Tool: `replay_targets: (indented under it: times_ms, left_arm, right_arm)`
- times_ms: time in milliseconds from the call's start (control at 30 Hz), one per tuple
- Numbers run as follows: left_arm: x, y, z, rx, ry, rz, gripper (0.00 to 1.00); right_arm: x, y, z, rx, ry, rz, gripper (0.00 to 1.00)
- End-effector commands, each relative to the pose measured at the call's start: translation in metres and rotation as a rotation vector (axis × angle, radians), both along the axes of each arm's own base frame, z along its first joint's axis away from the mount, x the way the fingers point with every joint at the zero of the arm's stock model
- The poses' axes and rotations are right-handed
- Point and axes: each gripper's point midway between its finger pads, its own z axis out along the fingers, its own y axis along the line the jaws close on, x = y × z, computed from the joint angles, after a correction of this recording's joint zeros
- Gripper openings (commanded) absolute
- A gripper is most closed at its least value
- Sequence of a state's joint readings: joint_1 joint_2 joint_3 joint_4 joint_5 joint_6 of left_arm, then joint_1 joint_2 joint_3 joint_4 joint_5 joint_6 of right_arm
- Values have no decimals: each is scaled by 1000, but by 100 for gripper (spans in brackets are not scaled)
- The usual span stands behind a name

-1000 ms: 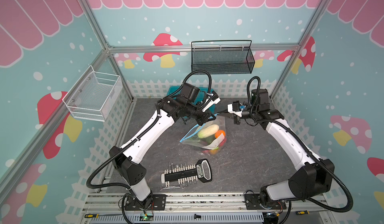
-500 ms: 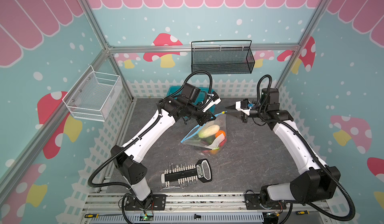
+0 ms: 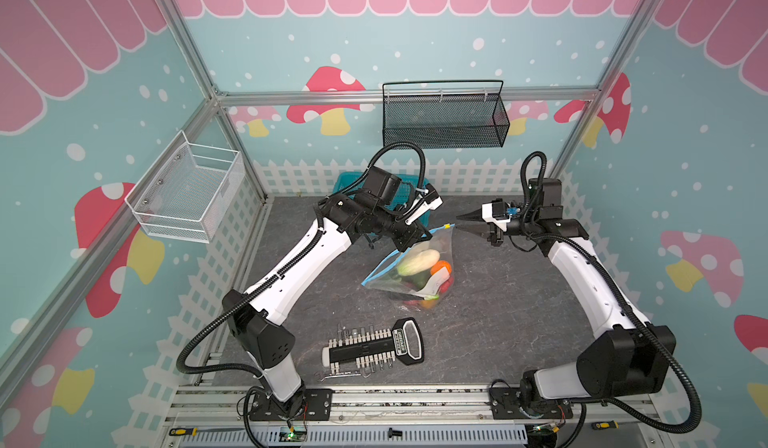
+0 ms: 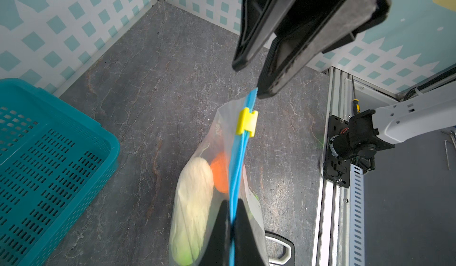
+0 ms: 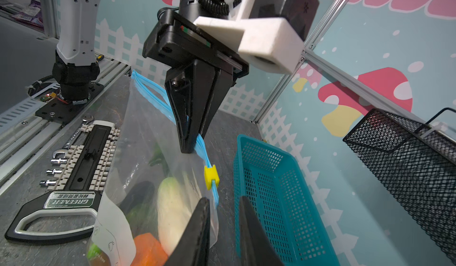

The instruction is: Place the food in the zip-top bag and seal the zipper

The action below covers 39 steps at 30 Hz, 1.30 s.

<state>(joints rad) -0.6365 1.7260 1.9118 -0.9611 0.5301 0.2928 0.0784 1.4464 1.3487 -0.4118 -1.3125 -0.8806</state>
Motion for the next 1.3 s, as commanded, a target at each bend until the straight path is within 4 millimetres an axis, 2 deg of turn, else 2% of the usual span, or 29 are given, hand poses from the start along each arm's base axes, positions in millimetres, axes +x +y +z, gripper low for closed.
replay_targets:
  times_ms: [0,333,600,933,1267]
  left_arm:
    - [-4,2,1,13,-28,-25,0]
    - [-6,2,1,10,-22,-30,0]
    - [-6,2,1,12,-22,-29,0]
    - [-6,2,-1,16,-23,-29,0]
    - [-5,2,1,16,-31,-27,0]
  right_arm:
    - [-1,2,-2,32,27,57,21]
    - [-2,8,-4,35,41,77,15]
    - [-4,13,-2,33,31,93,16]
    - [-4,13,2,25,18,80,14]
    - [-6,13,5,24,6,78,16]
